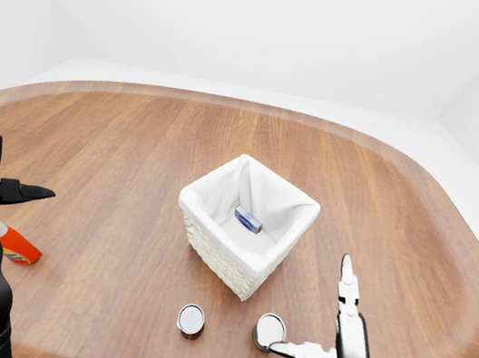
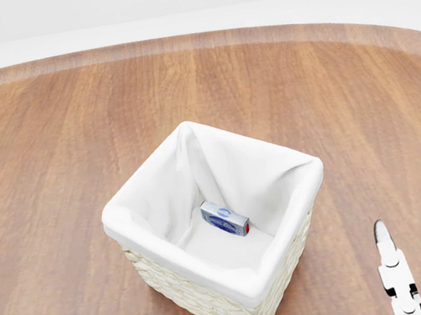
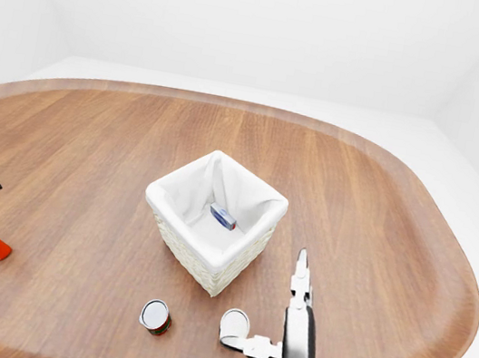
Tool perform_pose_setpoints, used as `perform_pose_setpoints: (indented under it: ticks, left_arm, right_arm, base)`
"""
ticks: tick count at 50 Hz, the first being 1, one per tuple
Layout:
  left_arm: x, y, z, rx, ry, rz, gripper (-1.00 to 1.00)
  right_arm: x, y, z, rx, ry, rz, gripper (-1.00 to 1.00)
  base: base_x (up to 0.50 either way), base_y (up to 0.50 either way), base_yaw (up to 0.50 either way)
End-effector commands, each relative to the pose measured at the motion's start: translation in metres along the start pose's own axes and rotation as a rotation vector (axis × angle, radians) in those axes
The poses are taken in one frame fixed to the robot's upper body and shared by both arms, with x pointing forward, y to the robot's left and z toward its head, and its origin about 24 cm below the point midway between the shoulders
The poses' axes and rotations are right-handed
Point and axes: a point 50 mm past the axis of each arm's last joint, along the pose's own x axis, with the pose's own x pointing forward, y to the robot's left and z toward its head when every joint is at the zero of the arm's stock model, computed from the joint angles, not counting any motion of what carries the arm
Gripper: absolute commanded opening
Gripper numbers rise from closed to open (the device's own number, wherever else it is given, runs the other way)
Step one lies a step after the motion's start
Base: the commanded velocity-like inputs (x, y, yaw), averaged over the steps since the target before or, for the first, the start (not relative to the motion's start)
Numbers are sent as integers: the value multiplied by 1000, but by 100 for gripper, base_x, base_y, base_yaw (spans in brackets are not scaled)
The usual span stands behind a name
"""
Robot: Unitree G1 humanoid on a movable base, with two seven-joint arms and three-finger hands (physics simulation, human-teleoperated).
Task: Pick up the alphabet soup and the cream cheese box, and put them in the basket.
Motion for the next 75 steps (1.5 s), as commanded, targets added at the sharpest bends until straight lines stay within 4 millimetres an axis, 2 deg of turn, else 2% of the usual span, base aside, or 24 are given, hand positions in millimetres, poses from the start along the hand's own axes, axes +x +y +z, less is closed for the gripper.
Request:
perform_pose_setpoints:
  ticks: [1, 5, 12, 32, 49, 55, 63, 69, 75]
  left_arm:
    - [0, 0, 0, 6, 1, -4, 100]
    - [0, 1, 0, 8, -2, -6, 100]
    - [0, -5, -1, 2, 8, -11, 100]
    - [0, -1, 0, 21, -1, -17, 100]
    - [1, -2, 0, 22, -1, -21, 100]
    - [1, -3, 0, 21, 2, -20, 100]
    - [1, -5, -1, 23, 7, -21, 100]
    - [1, -4, -1, 24, 4, -24, 100]
    - [1, -3, 0, 27, 0, -24, 100]
  right_arm:
    - [-7, 6, -6, -32, 27, 58, 100]
    - [-4, 5, -6, -37, 20, 48, 100]
    - [-5, 11, -19, -62, 65, 80, 100]
    - [-4, 19, -36, -120, 113, 105, 100]
    - [-8, 34, -55, -155, 178, 143, 100]
    - [-3, 35, -57, -150, 183, 136, 100]
    - [2, 41, -74, -161, 246, 135, 100]
    - [6, 44, -76, -155, 254, 135, 100]
    - [7, 50, -86, -176, 293, 140, 100]
  base:
    - [0, 0, 0]
    - [0, 0, 0]
    - [0, 0, 0]
    - [0, 0, 0]
    - [0, 0, 0]
    - [0, 0, 0]
    - [0, 0, 0]
    - [0, 0, 0]
    - [0, 0, 0]
